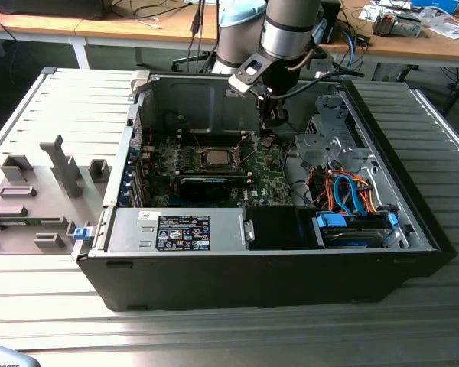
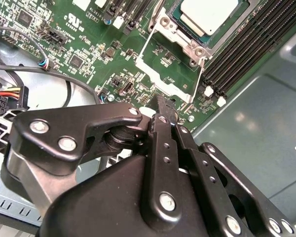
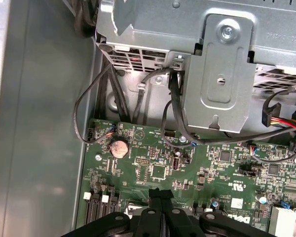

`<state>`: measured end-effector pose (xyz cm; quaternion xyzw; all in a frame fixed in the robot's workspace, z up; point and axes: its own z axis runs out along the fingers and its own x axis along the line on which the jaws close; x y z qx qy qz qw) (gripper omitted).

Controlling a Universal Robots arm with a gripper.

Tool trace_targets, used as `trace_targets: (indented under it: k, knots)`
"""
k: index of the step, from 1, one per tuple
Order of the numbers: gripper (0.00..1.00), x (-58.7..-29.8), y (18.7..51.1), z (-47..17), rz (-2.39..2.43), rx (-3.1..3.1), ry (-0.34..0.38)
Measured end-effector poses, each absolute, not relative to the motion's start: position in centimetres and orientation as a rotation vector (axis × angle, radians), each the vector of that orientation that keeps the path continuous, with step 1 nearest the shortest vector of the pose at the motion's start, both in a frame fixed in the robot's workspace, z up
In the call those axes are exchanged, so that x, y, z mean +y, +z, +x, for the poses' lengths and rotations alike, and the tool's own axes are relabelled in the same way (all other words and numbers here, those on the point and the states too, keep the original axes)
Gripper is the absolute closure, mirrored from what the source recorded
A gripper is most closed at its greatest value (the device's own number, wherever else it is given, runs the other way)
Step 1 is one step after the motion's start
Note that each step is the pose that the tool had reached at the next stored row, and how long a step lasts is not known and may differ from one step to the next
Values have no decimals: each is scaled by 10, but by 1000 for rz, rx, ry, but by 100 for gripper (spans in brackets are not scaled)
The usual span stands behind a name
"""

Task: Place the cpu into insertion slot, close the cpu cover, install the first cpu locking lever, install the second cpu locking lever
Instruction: 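Close the cpu cover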

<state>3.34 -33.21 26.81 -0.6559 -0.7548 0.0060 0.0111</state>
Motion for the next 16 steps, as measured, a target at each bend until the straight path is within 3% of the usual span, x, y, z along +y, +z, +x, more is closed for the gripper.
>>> trace_targets:
  k: [16]
  knots:
    - [89, -332, 268, 26, -2046, -2355, 19]
